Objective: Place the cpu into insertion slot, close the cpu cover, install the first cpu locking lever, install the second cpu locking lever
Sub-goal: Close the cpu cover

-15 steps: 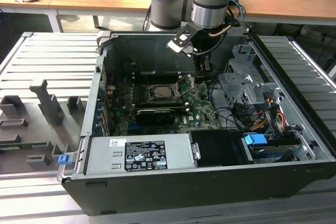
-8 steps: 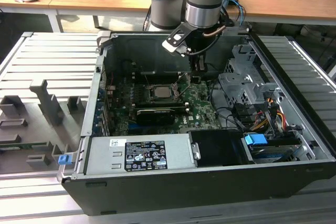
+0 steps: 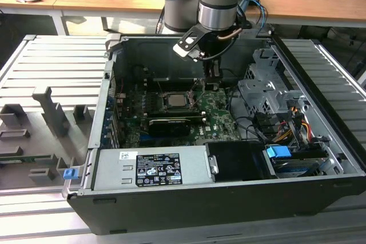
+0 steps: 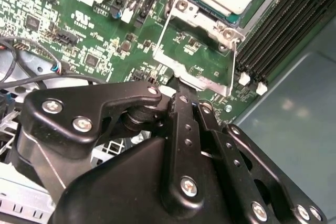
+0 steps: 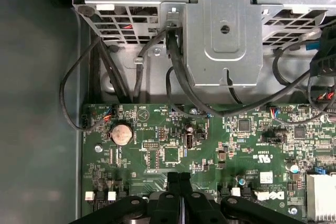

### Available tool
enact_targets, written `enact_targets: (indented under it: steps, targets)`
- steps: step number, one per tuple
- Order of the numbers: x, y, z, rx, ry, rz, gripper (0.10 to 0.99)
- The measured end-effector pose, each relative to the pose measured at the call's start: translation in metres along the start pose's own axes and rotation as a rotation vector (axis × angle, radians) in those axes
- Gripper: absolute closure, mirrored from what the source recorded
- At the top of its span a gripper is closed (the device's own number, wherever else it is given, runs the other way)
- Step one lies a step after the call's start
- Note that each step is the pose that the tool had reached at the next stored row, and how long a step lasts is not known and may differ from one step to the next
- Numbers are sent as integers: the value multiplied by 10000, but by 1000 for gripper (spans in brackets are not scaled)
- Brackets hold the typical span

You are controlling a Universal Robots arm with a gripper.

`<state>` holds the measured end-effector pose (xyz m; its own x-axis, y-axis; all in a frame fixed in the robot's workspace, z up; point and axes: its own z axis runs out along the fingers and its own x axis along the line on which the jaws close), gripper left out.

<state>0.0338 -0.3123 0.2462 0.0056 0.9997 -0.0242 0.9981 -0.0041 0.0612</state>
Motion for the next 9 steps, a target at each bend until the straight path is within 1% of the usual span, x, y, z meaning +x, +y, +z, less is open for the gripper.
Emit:
enact_targets:
  steps: [5,7,9]
  targets:
    - [0,-64,-4,1,0,-1,980]
    - [0,-103,-6,0,0,-1,980]
    - [-1,-128,-8,0,0,-2,980]
